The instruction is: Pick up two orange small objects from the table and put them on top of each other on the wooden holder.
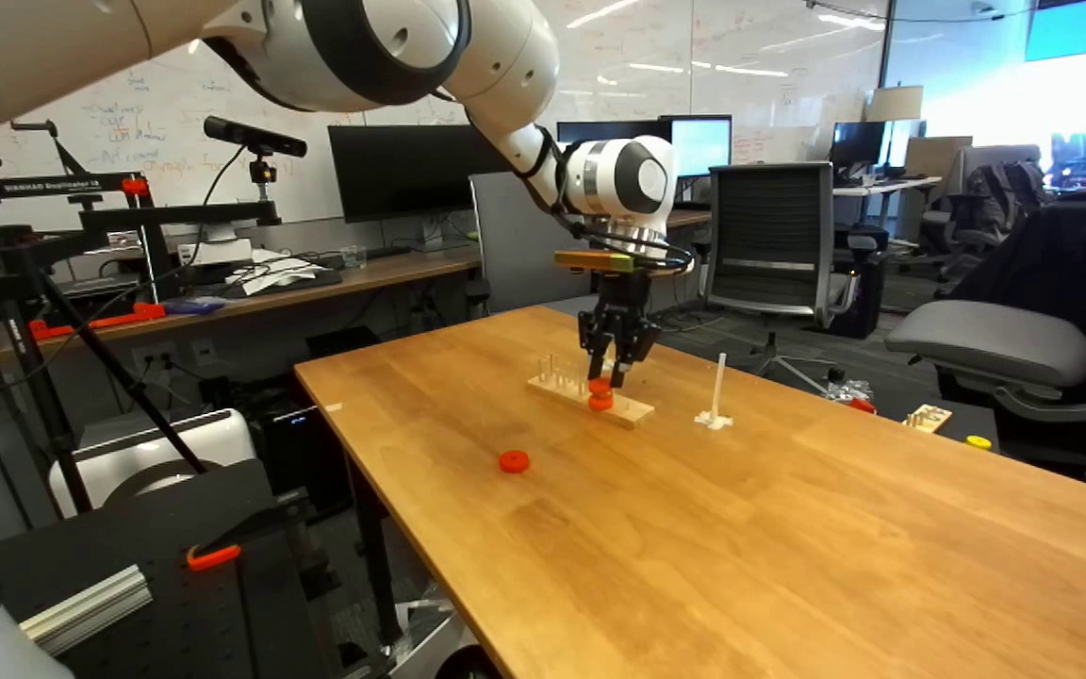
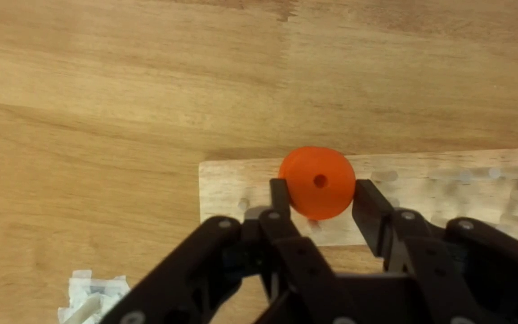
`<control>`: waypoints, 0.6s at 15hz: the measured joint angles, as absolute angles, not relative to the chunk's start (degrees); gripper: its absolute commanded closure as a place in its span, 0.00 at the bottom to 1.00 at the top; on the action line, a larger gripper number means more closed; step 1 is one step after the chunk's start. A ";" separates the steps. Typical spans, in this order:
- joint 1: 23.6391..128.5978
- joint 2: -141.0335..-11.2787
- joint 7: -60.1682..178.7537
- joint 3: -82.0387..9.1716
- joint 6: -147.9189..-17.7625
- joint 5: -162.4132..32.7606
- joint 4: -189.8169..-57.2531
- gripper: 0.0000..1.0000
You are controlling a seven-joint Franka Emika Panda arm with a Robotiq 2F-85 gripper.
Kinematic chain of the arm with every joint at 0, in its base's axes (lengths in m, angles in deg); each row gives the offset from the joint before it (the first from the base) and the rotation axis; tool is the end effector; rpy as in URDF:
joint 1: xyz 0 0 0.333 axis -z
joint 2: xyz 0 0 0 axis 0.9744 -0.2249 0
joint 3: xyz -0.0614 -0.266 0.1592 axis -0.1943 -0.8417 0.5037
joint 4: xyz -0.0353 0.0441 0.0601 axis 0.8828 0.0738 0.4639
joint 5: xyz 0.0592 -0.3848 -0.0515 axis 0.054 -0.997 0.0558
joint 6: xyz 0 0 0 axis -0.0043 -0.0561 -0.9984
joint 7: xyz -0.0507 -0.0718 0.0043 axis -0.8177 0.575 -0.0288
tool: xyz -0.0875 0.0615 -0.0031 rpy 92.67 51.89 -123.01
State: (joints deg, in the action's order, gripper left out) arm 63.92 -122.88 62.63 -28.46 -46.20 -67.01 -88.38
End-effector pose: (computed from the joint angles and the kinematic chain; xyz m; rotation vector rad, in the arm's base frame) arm 0.7072 0.1916 0.1470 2.9778 0.2446 -0.5721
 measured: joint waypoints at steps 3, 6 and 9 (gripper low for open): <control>63.77 -123.63 62.93 -28.58 -45.57 -67.01 -87.40 0.84; 63.75 -124.57 63.08 -28.86 -44.55 -67.01 -86.13 0.84; 63.74 -125.57 63.15 -29.09 -43.42 -67.01 -84.57 0.84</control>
State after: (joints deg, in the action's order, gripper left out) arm 63.74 -125.57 63.15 -29.09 -43.42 -67.01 -84.57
